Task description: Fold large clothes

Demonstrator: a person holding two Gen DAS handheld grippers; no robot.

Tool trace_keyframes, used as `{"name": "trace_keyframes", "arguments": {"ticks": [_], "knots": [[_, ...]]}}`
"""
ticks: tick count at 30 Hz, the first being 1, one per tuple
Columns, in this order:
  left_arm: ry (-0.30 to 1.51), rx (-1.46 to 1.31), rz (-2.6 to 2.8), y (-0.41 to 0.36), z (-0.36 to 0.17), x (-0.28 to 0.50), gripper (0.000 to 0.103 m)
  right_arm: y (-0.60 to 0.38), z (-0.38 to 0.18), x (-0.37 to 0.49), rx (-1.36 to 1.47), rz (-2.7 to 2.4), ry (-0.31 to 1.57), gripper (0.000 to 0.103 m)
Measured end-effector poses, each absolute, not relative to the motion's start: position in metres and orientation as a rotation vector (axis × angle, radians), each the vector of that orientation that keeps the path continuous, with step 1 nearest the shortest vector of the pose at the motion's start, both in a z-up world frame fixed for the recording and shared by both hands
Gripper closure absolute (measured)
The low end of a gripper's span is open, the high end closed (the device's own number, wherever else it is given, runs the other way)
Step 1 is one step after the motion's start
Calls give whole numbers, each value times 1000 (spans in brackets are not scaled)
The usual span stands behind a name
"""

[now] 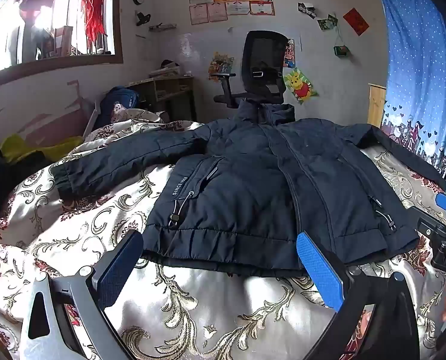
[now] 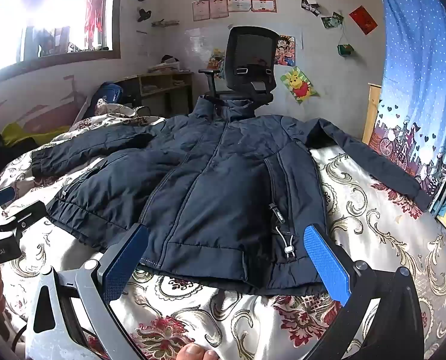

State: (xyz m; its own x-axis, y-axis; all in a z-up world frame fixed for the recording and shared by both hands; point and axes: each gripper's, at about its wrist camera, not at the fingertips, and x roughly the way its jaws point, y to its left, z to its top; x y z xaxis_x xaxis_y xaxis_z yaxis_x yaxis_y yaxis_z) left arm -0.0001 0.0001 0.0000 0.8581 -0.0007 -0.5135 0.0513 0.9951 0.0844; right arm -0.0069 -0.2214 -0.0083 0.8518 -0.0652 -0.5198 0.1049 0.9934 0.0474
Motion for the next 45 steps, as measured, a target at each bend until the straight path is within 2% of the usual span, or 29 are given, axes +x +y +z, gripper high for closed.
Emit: {"name": "trace_keyframes", "arguments": {"ticks": [45], "knots": [[529,107,-20,3,0,0,0,-222,-9,-7,80,-88,550,1]]}}
